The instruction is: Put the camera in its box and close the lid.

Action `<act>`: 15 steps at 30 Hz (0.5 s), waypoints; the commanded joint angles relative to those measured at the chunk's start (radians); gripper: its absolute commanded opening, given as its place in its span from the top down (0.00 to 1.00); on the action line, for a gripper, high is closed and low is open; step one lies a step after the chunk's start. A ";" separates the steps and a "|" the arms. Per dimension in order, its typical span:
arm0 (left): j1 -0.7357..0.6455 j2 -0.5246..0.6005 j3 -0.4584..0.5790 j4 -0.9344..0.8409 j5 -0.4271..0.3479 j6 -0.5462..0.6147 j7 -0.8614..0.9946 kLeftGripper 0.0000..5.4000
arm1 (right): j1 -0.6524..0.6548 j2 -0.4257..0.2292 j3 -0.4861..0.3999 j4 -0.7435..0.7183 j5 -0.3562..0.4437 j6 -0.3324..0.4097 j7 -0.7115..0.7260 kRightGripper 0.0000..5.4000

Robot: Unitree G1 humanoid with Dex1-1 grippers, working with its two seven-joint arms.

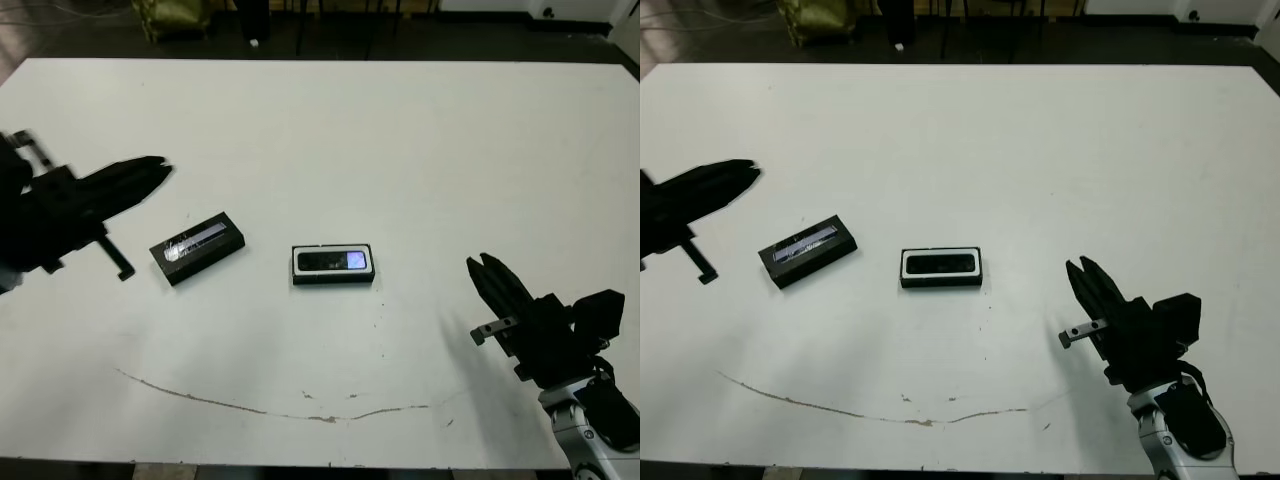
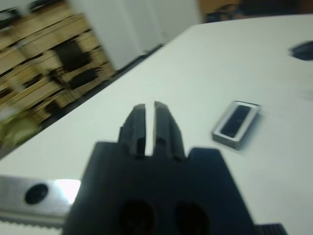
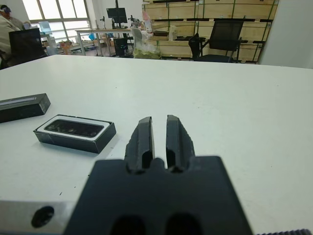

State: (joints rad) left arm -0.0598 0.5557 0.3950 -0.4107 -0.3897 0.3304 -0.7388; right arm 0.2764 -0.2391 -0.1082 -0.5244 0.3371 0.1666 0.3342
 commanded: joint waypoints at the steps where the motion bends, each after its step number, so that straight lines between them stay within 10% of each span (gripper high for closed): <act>1: 0.065 -0.014 -0.011 -0.015 0.034 0.002 0.072 0.96 | 0.003 -0.009 -0.004 0.010 0.007 0.019 0.002 1.00; 15: 0.029 0.151 -0.196 0.152 0.107 -0.009 -0.043 0.36 | 0.011 0.006 -0.001 0.034 0.008 -0.010 0.009 1.00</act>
State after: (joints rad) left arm -0.0243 0.6880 0.2222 -0.2882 -0.2999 0.3093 -0.7720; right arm 0.2794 -0.2350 -0.1087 -0.5144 0.3452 0.1664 0.3341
